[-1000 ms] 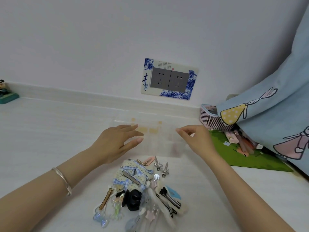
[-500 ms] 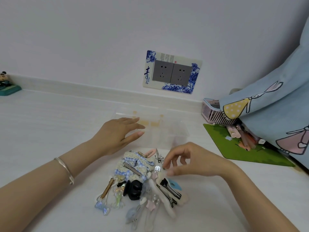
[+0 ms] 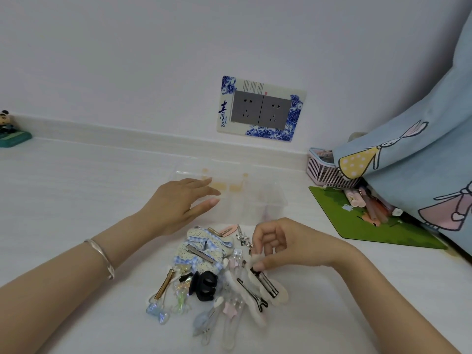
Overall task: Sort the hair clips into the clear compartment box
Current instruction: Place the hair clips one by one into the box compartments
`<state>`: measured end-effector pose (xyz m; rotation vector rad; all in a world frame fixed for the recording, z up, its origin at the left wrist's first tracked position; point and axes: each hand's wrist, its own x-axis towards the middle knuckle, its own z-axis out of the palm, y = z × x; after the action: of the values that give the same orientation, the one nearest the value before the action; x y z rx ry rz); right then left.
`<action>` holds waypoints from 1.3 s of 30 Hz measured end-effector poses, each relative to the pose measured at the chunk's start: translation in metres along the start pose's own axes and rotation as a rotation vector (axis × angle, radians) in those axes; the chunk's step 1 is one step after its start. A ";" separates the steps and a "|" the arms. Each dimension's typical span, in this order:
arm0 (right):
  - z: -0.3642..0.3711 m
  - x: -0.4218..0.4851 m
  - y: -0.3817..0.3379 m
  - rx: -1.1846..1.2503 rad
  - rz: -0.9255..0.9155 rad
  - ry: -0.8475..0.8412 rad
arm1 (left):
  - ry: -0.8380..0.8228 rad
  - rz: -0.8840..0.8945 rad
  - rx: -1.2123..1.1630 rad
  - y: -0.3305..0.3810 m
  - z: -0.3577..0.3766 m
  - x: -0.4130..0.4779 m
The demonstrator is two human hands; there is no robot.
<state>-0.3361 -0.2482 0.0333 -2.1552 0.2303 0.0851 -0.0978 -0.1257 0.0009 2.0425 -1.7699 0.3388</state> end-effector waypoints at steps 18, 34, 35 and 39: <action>-0.056 0.024 0.046 -0.169 -0.232 0.857 | 0.007 -0.010 0.000 -0.002 0.002 0.000; 0.011 0.003 -0.008 -0.211 -0.083 0.044 | -0.004 0.002 0.019 0.002 -0.002 0.002; 0.015 0.004 -0.009 -0.239 -0.085 0.028 | -0.003 0.001 0.018 0.002 -0.001 0.001; 0.024 0.006 -0.010 -0.324 -0.093 -0.051 | 0.002 0.003 0.018 0.002 -0.001 0.000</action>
<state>-0.3279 -0.2238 0.0274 -2.4791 0.0906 0.1313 -0.0993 -0.1253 0.0024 2.0509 -1.7749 0.3590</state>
